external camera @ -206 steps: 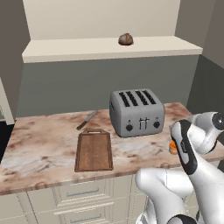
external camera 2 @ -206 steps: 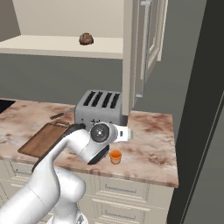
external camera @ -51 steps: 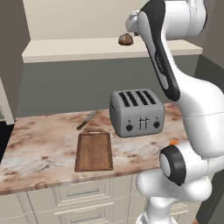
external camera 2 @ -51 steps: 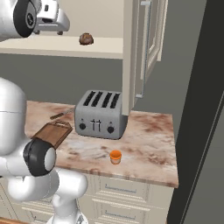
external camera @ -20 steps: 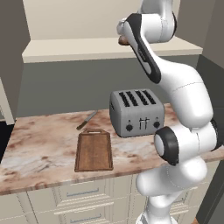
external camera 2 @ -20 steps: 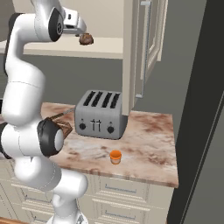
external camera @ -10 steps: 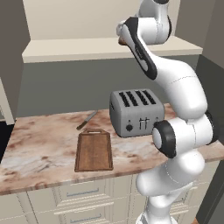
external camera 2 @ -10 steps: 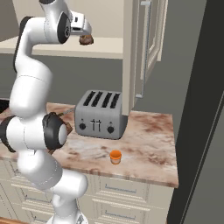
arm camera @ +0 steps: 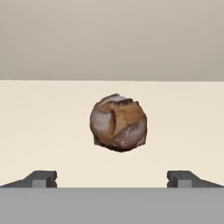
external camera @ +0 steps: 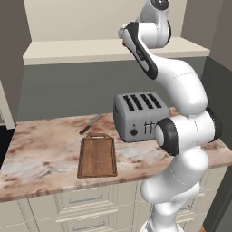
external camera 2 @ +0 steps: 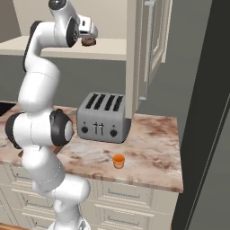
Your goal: Pick the bread, place it on the cutting board, pick the jam, place it on the counter, and close the cabinet.
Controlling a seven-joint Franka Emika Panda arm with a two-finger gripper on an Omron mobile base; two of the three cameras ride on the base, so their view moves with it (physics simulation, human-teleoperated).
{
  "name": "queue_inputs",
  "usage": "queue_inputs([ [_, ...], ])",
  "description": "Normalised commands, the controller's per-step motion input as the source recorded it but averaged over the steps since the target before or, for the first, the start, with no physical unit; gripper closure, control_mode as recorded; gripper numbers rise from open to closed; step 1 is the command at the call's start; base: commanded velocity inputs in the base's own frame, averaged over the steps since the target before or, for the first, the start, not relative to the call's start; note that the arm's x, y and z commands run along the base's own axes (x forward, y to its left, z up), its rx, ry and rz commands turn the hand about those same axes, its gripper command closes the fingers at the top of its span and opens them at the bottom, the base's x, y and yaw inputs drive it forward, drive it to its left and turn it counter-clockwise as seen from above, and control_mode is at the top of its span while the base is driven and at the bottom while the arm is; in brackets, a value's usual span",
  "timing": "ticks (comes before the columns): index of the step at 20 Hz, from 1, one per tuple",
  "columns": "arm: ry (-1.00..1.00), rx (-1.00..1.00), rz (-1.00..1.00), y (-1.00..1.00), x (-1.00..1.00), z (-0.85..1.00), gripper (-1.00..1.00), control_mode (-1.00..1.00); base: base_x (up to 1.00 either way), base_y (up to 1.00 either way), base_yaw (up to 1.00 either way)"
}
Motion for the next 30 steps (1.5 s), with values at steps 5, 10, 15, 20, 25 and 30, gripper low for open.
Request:
queue_inputs([
  [5, 0.00, 0.00, 0.00, 0.00, 0.47, 0.00, -1.00, -1.00, 0.00, 0.00, 0.00],
  [10, 0.00, 0.00, 0.00, 0.00, 0.46, -0.03, -1.00, -1.00, 0.00, 0.00, 0.00],
  [15, 0.00, 0.00, 0.00, 0.00, 0.42, -0.05, -1.00, -1.00, 0.00, 0.00, 0.00],
  [20, 0.00, 0.00, 0.00, 0.00, 0.32, -0.13, -1.00, -1.00, 0.00, 0.00, 0.00],
  [25, 0.00, 0.00, 0.00, 0.00, 0.27, -0.12, -1.00, -1.00, 0.00, 0.00, 0.00],
  [30, 0.00, -0.01, 0.00, -0.02, 0.16, -0.11, 1.00, -1.00, 0.00, 0.00, 0.00],
])
